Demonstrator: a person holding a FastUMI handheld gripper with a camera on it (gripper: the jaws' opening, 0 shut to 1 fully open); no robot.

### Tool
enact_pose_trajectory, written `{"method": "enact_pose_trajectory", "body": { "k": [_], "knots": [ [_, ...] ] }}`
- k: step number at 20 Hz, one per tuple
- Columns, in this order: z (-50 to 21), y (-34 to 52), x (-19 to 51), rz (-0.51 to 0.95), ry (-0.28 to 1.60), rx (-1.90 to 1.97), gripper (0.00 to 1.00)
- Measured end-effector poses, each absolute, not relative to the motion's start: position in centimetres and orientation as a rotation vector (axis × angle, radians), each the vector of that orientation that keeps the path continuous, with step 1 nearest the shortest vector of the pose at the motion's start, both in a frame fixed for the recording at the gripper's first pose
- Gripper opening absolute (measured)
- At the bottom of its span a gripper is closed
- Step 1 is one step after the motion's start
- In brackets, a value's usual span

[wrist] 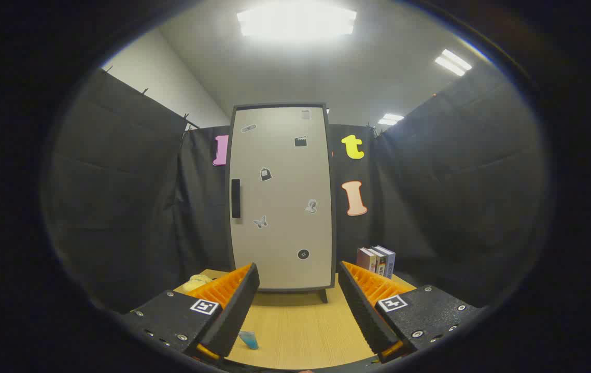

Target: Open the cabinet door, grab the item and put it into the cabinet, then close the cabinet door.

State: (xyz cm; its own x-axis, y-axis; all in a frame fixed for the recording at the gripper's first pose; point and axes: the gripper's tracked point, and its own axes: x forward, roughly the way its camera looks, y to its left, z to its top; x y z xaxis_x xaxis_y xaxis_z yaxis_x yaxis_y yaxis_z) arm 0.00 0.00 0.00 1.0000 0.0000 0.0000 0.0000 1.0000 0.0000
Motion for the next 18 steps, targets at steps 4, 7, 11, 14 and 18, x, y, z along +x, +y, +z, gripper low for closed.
{"method": "enact_pose_trajectory", "body": {
  "k": [4,7,11,14,18],
  "knots": [
    [0.2,-0.6,0.3,-0.015,-0.013,0.002,0.95],
    [0.2,-0.7,0.5,-0.027,-0.02,0.0,0.95],
    [-0.3,-0.4,0.9,-0.027,-0.01,-0.004,0.95],
    [-0.6,-0.1,1.1,-0.027,-0.002,0.008,0.95],
    [-0.6,0.2,1.4,-0.027,-0.005,0.005,0.95]
  ]
}}
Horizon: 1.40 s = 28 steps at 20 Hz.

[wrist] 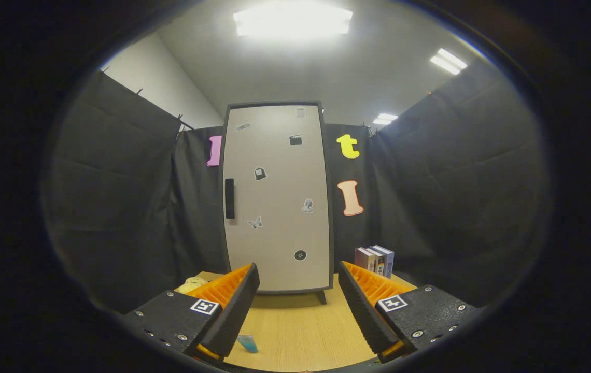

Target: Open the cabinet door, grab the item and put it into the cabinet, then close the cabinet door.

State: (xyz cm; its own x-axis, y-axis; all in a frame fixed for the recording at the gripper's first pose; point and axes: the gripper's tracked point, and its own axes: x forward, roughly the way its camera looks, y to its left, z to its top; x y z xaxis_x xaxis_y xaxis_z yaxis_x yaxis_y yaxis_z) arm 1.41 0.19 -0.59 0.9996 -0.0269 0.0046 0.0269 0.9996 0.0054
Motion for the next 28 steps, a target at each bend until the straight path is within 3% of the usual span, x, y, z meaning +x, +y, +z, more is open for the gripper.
{"method": "enact_pose_trajectory", "body": {
  "k": [12,19,28],
  "knots": [
    [3.7,2.6,5.7,0.053,-0.081,0.013,0.95],
    [8.0,7.7,11.9,0.174,-0.097,0.071,0.95],
    [11.5,13.0,21.7,0.213,-0.12,0.051,0.95]
  ]
}}
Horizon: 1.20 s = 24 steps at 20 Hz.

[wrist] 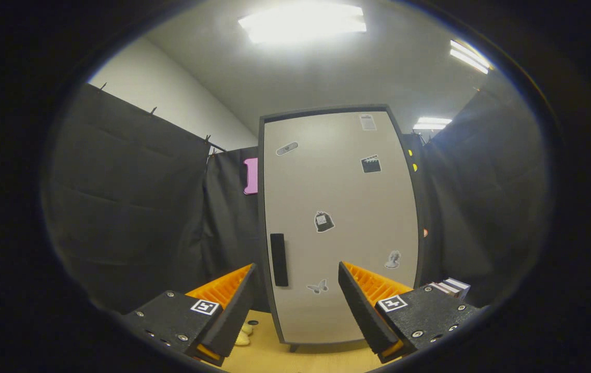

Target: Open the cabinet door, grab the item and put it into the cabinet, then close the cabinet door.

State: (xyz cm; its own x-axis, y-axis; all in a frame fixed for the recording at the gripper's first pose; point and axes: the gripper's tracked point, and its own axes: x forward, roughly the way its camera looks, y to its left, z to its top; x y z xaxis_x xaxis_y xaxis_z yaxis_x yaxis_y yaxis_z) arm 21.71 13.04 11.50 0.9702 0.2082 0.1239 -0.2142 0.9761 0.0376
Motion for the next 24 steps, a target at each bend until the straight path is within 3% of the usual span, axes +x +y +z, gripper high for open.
{"method": "enact_pose_trajectory", "body": {
  "k": [16,21,24],
  "knots": [
    [7.6,18.1,36.7,0.184,0.038,0.034,0.91],
    [6.0,19.8,39.5,0.193,0.106,0.024,0.83],
    [5.6,20.3,40.4,0.181,0.125,0.022,0.63]
  ]
}}
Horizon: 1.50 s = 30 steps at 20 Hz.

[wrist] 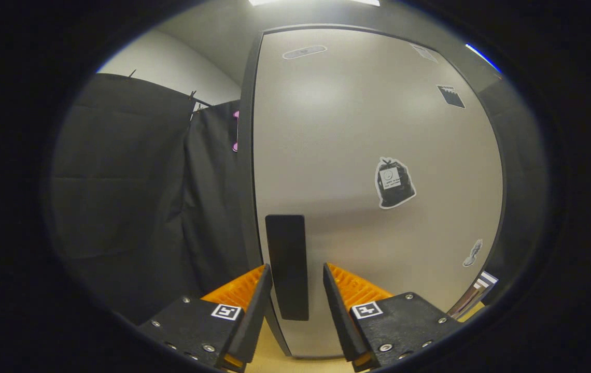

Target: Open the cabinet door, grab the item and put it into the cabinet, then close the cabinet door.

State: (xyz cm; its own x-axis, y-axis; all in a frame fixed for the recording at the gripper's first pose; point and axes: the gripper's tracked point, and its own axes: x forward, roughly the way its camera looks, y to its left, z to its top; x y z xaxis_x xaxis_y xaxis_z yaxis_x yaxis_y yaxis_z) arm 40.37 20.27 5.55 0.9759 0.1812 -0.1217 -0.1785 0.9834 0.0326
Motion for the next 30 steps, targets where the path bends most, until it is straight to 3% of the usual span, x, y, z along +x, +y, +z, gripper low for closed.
{"method": "enact_pose_trajectory", "body": {
  "k": [3,4,8,30],
  "knots": [
    [5.3,21.1,41.0,0.199,0.137,0.026,0.47],
    [5.4,20.9,40.9,0.196,0.132,0.003,0.35],
    [5.4,20.8,40.3,0.203,0.146,0.01,0.22],
    [6.3,19.0,35.2,0.368,0.136,0.047,0.22]
  ]
}}
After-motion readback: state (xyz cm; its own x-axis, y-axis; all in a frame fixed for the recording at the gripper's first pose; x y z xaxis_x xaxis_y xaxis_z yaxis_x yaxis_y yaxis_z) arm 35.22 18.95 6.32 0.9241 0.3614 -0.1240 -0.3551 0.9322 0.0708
